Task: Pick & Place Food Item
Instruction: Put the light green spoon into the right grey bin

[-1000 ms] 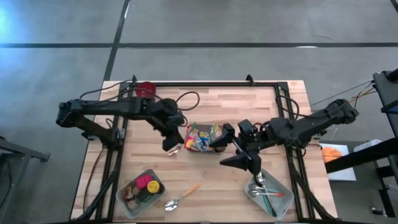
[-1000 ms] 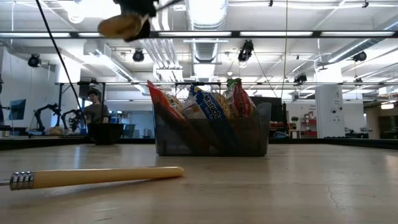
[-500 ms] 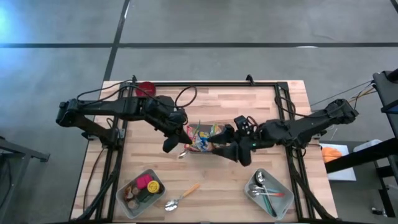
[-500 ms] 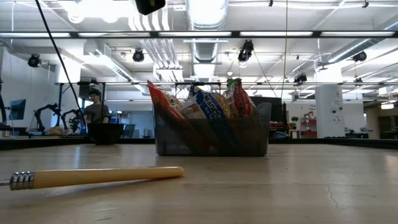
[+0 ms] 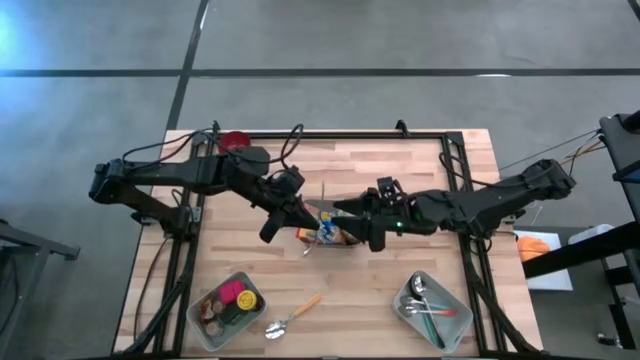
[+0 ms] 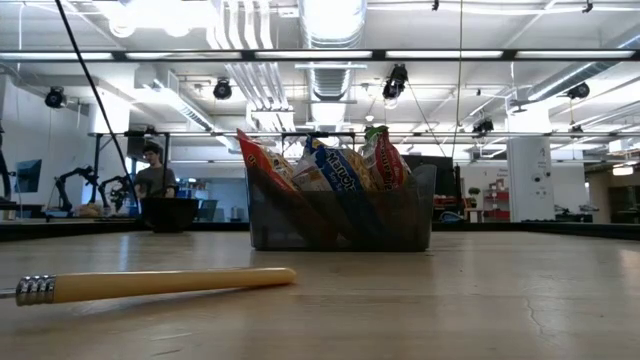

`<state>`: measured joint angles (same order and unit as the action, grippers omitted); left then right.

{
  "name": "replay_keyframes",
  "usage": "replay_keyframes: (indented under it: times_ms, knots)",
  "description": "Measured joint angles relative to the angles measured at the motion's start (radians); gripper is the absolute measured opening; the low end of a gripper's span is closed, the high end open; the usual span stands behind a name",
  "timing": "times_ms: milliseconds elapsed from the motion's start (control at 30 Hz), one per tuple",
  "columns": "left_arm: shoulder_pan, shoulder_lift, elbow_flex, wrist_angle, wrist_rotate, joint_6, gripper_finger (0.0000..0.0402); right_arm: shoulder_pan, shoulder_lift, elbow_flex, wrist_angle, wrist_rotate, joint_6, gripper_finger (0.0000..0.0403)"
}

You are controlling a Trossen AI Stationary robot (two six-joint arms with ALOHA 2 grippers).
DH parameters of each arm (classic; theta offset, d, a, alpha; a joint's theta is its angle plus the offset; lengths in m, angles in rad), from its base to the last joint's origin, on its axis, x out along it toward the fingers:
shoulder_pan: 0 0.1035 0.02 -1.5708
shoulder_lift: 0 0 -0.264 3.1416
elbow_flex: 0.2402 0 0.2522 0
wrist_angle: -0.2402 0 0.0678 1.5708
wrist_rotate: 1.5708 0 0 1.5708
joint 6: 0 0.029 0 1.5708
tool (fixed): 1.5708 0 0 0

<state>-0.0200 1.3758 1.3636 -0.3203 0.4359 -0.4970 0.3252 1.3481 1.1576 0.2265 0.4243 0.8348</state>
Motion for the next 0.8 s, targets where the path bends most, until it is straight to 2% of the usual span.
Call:
replay_keyframes:
  times_ms: [200, 267, 333, 400, 500, 567, 633, 800]
  knots:
    - [0.000, -0.001, 0.000, 0.003, 0.003, -0.002, 0.0000, 0.002, -0.005, 0.000, -0.009, -0.009, -0.018, 0.0379]
    - [0.000, -0.001, -0.001, -0.009, 0.003, -0.015, 0.0000, 0.002, -0.016, 0.003, -0.049, -0.012, -0.091, 0.0379]
    - [0.000, -0.001, -0.002, -0.033, 0.008, -0.048, 0.0000, 0.011, -0.024, 0.053, -0.187, -0.010, -0.222, 0.0379]
    - [0.000, 0.000, -0.002, -0.041, 0.020, -0.081, 0.0000, 0.018, -0.016, 0.150, -0.419, -0.007, -0.331, 0.0379]
    - [0.000, 0.000, -0.002, -0.042, 0.037, -0.117, 0.0000, 0.019, 0.036, 0.333, -0.785, 0.002, -0.381, 0.0379]
    - [0.001, 0.000, -0.002, -0.044, 0.043, -0.143, 0.0000, 0.018, 0.091, 0.448, -0.951, 0.027, -0.431, 0.0379]
    - [0.003, 0.000, -0.002, -0.047, 0.052, -0.169, 0.0000, 0.016, 0.156, 0.545, -1.064, 0.046, -0.516, 0.0379]
    - [0.006, 0.000, -0.003, -0.052, 0.091, -0.219, 0.0000, 0.031, 0.319, 0.793, -1.209, 0.066, -0.819, 0.0379]
